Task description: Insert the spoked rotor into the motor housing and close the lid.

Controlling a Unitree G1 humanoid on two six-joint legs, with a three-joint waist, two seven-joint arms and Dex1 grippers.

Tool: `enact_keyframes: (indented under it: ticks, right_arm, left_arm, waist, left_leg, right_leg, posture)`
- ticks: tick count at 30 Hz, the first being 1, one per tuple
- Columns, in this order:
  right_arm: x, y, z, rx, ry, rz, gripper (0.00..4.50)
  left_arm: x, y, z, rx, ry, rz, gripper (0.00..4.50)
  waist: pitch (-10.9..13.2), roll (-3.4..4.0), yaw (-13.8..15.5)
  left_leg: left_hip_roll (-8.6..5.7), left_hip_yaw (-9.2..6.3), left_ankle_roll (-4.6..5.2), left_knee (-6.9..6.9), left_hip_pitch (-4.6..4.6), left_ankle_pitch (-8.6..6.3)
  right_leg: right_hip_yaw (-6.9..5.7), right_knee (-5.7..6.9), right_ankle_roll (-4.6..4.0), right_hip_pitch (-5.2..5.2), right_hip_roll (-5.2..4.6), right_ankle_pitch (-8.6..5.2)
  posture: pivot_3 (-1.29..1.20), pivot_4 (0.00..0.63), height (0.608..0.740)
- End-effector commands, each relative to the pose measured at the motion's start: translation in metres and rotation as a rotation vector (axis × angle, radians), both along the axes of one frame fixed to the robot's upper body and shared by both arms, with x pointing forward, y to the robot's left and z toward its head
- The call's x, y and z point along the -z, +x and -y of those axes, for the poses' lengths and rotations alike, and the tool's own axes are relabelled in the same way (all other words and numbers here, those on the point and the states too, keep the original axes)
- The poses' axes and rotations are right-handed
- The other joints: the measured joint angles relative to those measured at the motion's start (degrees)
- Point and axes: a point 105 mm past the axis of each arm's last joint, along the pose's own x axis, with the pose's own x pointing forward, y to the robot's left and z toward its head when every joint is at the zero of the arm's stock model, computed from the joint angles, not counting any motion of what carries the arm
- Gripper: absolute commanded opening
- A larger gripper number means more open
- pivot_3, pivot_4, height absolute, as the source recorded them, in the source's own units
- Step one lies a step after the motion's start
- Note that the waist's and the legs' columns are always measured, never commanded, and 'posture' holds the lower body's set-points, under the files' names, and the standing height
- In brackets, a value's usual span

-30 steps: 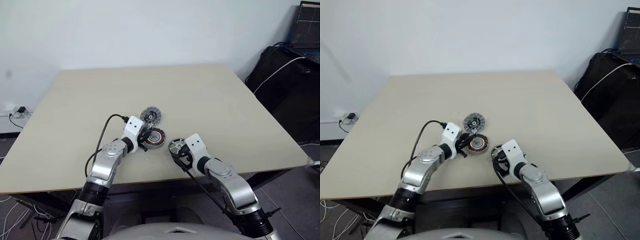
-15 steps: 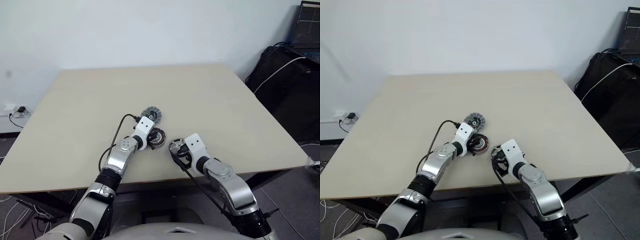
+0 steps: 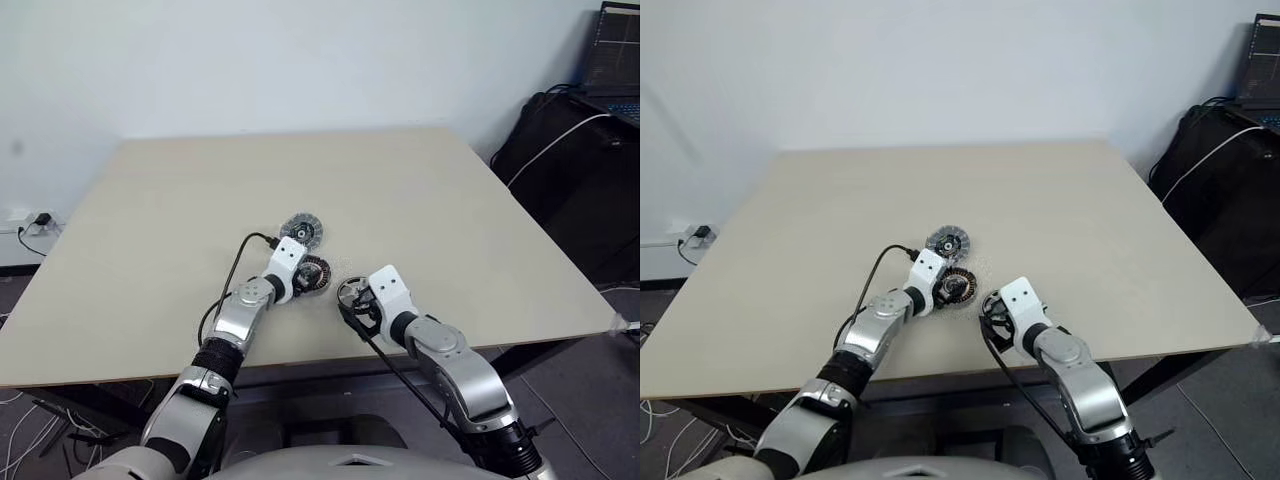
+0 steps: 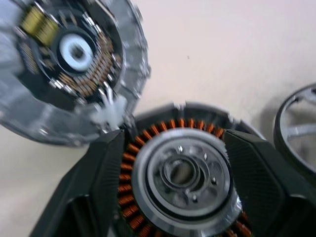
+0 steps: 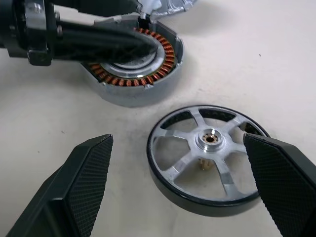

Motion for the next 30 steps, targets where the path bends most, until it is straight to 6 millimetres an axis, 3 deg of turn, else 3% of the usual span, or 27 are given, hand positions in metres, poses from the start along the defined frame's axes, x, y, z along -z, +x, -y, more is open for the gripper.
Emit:
enact_keyframes:
  ticks: [1,2,5,8,17,30]
  right_arm:
    - [-0.014,0.005,-0.004,-0.016,0.025,0.050,4.50]
    - [-0.014,0.005,-0.004,-0.019,0.026,0.050,4.50]
    - [-0.015,0.007,-0.007,-0.028,0.031,0.050,3.88]
    - [-0.016,0.011,-0.010,-0.041,0.032,0.052,2.87]
    - [-0.020,0.041,-0.028,-0.063,0.020,0.066,0.01]
    - [-0.011,0.075,-0.075,-0.140,-0.029,-0.004,0.01]
  left_arm:
    - [-0.025,0.002,-0.003,-0.002,-0.050,0.086,2.28]
    - [-0.027,0.000,-0.004,-0.004,-0.054,0.091,1.99]
    - [-0.030,-0.006,-0.015,-0.026,-0.052,0.107,0.96]
    - [-0.029,-0.014,-0.029,-0.052,-0.039,0.106,0.00]
    - [-0.010,-0.052,-0.063,-0.088,0.013,0.070,0.00]
    - [0.007,-0.099,-0.071,-0.112,-0.053,-0.008,0.00]
  waist:
    - [0.0,0.00,0.0]
    - [0.0,0.00,0.0]
    - [0.0,0.01,-0.1]
    - [0.0,0.02,-0.3]
    - [0.0,0.03,-0.2]
    - [0.0,0.12,-0.5]
  left_leg:
    - [-0.01,0.00,0.00,0.00,0.00,0.00]
    - [0.00,0.01,0.00,0.00,0.00,0.00]
    - [0.00,0.00,0.00,0.00,0.00,0.00]
    - [0.01,0.00,-0.01,0.00,0.02,0.01]
    - [0.01,0.00,-0.03,-0.02,0.03,0.02]
    - [0.01,0.01,-0.07,-0.08,0.02,0.03]
  right_leg:
    - [0.00,0.00,0.00,0.00,-0.01,0.00]
    - [0.01,0.00,0.00,0.00,-0.01,0.00]
    - [0.01,0.01,0.00,-0.01,0.00,0.00]
    - [0.02,0.02,0.00,-0.01,0.00,0.00]
    - [0.02,0.04,-0.04,-0.02,0.01,0.01]
    - [0.02,0.08,-0.36,-0.39,-0.01,0.19]
  posture:
    - [0.00,0.000,0.740]
    - [0.00,0.000,0.740]
    - [0.00,0.000,0.740]
    - [0.00,0.000,0.740]
    - [0.00,0.000,0.740]
    - [0.00,0.000,0.740]
